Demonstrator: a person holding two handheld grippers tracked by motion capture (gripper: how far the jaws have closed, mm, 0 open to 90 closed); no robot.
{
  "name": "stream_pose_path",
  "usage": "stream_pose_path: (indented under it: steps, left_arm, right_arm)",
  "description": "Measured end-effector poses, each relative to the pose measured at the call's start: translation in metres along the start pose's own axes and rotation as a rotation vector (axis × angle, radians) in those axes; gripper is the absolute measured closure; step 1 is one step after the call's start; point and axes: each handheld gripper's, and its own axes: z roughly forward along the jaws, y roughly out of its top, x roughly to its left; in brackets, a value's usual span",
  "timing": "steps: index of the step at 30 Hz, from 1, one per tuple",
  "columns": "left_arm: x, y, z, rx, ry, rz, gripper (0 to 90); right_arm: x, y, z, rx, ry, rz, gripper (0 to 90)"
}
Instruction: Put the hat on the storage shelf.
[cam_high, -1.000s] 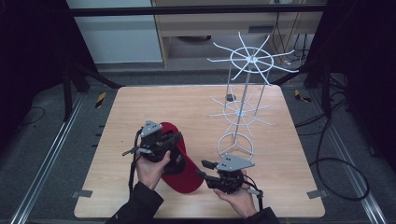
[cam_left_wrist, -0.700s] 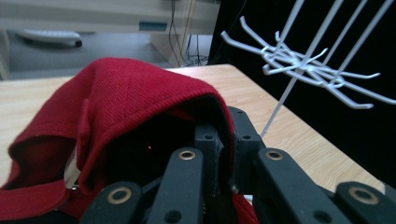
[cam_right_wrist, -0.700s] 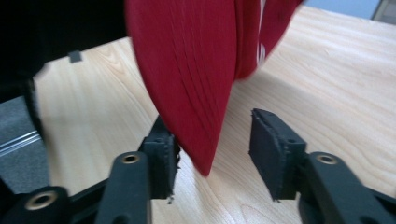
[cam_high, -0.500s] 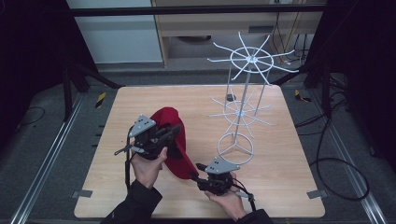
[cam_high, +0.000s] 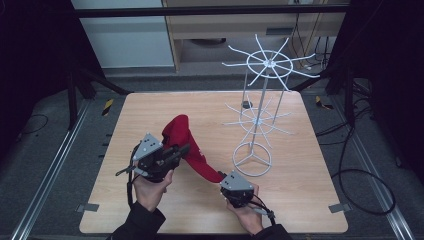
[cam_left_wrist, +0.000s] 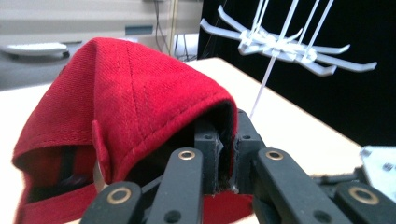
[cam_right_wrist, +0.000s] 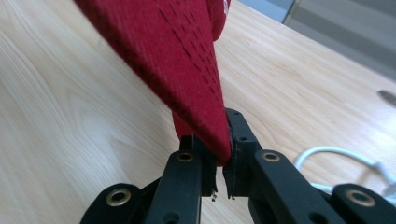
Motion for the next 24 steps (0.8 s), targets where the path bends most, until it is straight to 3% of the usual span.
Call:
stream_pose_path:
  steps: [3,5,7,8,12,13,20,24]
  left_arm:
    - [0.009,-0.016,-0.005,0.029,0.024,-0.01,83.7]
    - [0.016,-0.024,-0.011,0.024,0.021,-0.033,83.6]
    - [0.023,-0.029,-0.018,0.027,0.021,-0.06,83.6]
    - [0.025,-0.032,-0.021,0.032,0.025,-0.062,83.6]
    - [0.033,-0.046,-0.036,0.063,0.041,-0.064,83.6]
    - [0.036,-0.05,-0.04,0.071,0.045,-0.068,83.6]
    - [0.063,-0.079,-0.055,0.155,0.092,-0.098,83.9]
    - [0.079,-0.091,-0.057,0.23,0.12,-0.102,83.9]
  right_arm:
    - [0.007,-0.003,0.004,0.029,-0.006,-0.07,84.6]
    - [0.011,-0.005,0.004,0.027,0.001,-0.086,84.1]
    - [0.01,-0.004,0.001,0.007,0.067,-0.06,77.9]
    - [0.01,-0.004,0.001,0.007,0.067,-0.06,77.9]
    - [0.009,-0.01,-0.01,0.019,0.205,-0.012,65.6]
    - [0.009,-0.01,-0.01,0.019,0.205,-0.012,65.6]
    - [0.008,-0.015,-0.019,0.006,0.327,0.071,52.6]
    - [0.013,-0.01,-0.018,-0.001,0.337,0.083,46.4]
